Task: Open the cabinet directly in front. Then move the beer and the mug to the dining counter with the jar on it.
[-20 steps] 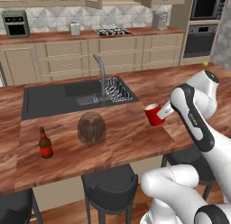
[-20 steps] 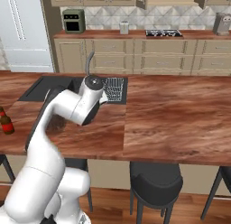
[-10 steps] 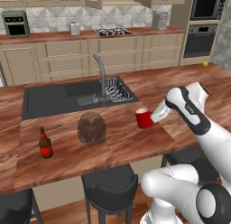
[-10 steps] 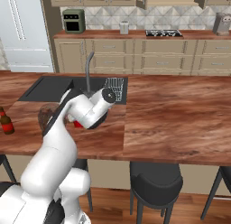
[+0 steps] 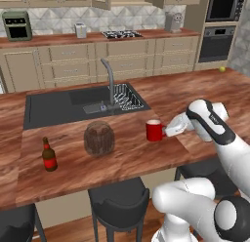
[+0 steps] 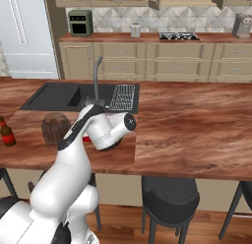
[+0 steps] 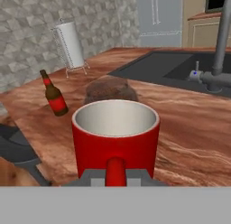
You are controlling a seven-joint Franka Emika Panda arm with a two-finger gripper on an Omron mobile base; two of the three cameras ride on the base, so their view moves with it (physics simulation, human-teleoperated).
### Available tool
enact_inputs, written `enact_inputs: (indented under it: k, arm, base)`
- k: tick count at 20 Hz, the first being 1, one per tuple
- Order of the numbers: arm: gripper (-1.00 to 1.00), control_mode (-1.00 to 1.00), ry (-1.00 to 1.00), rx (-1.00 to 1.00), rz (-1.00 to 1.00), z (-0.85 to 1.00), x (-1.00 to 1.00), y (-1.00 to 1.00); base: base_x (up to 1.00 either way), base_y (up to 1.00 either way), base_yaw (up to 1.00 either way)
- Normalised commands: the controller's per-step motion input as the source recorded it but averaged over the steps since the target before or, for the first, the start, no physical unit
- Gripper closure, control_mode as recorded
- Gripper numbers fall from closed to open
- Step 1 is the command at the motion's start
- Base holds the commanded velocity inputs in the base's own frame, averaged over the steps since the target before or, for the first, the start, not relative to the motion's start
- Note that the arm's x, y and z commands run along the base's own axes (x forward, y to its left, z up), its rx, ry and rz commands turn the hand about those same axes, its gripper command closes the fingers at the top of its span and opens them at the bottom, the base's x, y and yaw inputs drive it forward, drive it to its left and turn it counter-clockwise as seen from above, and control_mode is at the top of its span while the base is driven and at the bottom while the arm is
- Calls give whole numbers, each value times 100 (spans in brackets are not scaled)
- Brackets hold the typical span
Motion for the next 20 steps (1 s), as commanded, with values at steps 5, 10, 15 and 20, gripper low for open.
enact_inputs:
  k: [5,10,15,20]
  arm:
    - [100,-100,0,0,-15,-10,14,29]
    - [100,-100,0,-2,-35,-19,24,30]
    - [100,-100,0,0,-7,-1,3,5]
    - [100,-100,0,0,0,-14,21,4]
  base:
    - [0,0,0]
    - [0,0,0]
    - [0,0,0]
    - [0,0,0]
